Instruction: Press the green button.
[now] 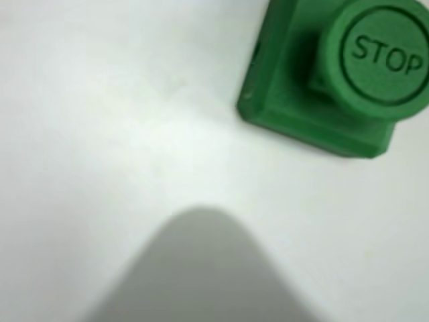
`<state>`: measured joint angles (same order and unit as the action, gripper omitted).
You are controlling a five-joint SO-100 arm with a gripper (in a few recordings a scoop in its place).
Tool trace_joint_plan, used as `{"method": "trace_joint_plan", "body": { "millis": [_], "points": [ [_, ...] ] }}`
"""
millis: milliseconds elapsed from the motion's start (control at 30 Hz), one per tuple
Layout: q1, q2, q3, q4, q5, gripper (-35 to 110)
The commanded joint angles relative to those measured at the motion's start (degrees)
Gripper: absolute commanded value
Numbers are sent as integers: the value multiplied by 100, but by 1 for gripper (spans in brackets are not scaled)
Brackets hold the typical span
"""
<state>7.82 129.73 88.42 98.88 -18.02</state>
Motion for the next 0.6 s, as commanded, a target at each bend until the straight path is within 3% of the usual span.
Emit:
{"method": "trace_joint_plan", "body": {
  "millis": [0, 133, 567],
  "points": [
    [-431, 1626, 984, -448, 272, 0],
    [-817, 3234, 2197, -1160, 475, 0],
    [-984, 5634, 4500, -2435, 352, 0]
  ]
}}
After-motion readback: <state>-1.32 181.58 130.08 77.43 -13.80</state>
